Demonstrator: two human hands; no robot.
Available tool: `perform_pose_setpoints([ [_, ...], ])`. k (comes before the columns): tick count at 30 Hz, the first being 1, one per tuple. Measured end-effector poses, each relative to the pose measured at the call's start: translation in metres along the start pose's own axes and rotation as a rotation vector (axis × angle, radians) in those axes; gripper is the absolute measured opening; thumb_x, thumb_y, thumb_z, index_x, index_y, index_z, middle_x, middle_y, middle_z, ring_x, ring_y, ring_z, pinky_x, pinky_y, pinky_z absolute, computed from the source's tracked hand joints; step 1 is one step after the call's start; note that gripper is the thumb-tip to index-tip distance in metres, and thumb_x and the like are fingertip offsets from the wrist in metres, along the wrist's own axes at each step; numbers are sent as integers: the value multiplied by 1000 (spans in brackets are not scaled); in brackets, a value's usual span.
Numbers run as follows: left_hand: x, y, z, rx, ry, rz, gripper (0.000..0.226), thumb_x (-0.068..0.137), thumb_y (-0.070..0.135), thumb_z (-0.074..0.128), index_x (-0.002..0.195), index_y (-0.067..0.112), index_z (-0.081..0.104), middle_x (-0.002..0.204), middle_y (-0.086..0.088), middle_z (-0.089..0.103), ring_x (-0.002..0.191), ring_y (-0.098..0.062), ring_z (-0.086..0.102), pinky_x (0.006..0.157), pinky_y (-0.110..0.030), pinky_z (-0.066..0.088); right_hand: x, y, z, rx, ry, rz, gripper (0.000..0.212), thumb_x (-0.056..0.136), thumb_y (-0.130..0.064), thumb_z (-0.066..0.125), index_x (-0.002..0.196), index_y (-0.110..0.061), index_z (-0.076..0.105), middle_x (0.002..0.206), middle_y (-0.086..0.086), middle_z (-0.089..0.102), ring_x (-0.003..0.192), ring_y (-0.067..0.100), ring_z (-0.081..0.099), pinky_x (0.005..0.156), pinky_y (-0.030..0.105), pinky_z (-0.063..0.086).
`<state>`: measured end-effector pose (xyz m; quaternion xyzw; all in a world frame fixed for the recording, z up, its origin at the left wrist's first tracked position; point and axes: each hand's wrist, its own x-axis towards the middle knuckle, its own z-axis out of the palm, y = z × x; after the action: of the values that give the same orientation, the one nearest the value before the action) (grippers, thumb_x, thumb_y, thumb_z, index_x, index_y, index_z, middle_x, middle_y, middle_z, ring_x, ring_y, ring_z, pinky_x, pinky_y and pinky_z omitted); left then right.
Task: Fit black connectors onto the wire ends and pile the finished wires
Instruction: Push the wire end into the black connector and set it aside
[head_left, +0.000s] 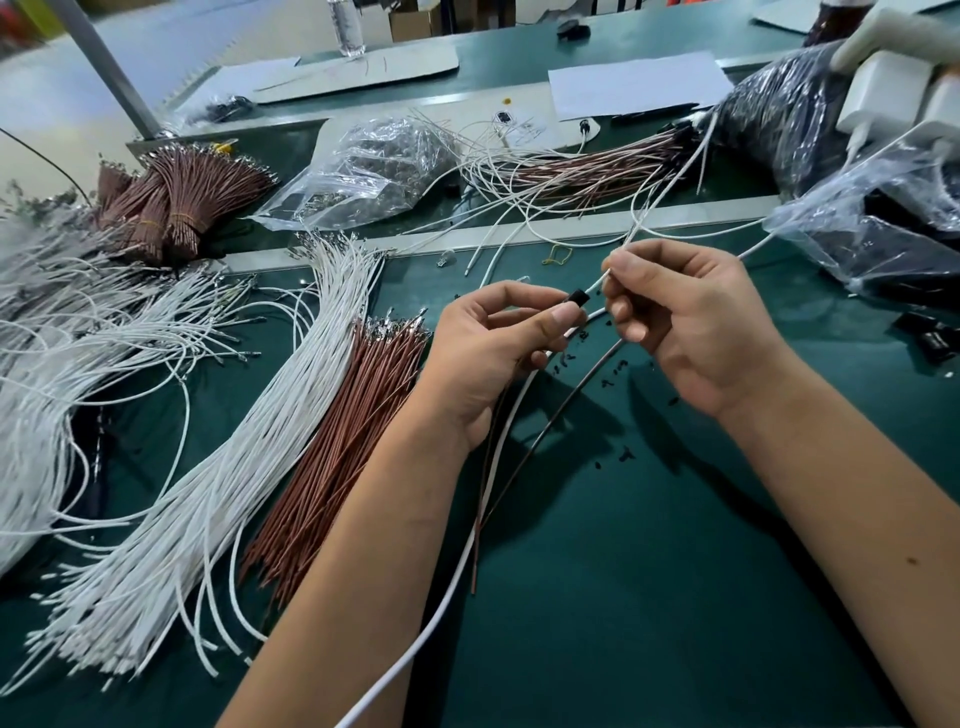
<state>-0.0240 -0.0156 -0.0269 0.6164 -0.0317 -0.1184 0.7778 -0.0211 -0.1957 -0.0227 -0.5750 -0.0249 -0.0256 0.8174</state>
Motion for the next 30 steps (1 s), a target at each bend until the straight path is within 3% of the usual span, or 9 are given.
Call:
perform_pose_setpoints([
  [4, 1, -3, 0, 23, -8, 10, 12, 75, 12, 84, 81, 18, 76, 94, -20, 74, 67, -13, 64, 64, -22, 49, 0, -1, -1, 20, -27, 3, 8, 84, -13, 71, 85, -5, 68, 71, 6, 63, 58, 13, 54, 46, 19, 40],
  [13, 0, -1, 0, -36, 81, 36, 15, 78, -1, 81, 84, 7, 70, 75, -9, 72, 51, -10, 60, 49, -19, 49, -1, 6, 3, -46, -3, -45, 8, 93, -7, 71, 85, -9, 70, 71, 6, 64, 57, 14, 55, 46, 21, 42],
  [19, 0, 2, 1, -134, -6, -35, 7, 85, 3, 72, 87, 8, 76, 91, -17, 75, 63, -12, 66, 59, -18, 54, 0, 5, 3, -124, -9, -74, 10, 92, -5, 72, 83, -8, 70, 68, 5, 64, 56, 15, 55, 46, 21, 42],
  [24, 2, 4, -3, -244, -102, -150, 22, 98, 10, 57, 92, 4, 78, 98, -20, 76, 72, -17, 71, 70, -20, 58, 0, 3, 1, -121, -4, -74, 12, 92, -5, 72, 81, -9, 69, 67, 4, 63, 54, 14, 54, 44, 21, 41],
  [30, 0, 5, -1, -237, -137, -183, 13, 76, 14, 72, 87, 7, 71, 90, -17, 76, 66, -17, 70, 63, -19, 58, -1, 2, 3, -127, -31, -15, 13, 93, -3, 68, 80, -7, 68, 66, 5, 63, 50, 13, 52, 41, 20, 37],
])
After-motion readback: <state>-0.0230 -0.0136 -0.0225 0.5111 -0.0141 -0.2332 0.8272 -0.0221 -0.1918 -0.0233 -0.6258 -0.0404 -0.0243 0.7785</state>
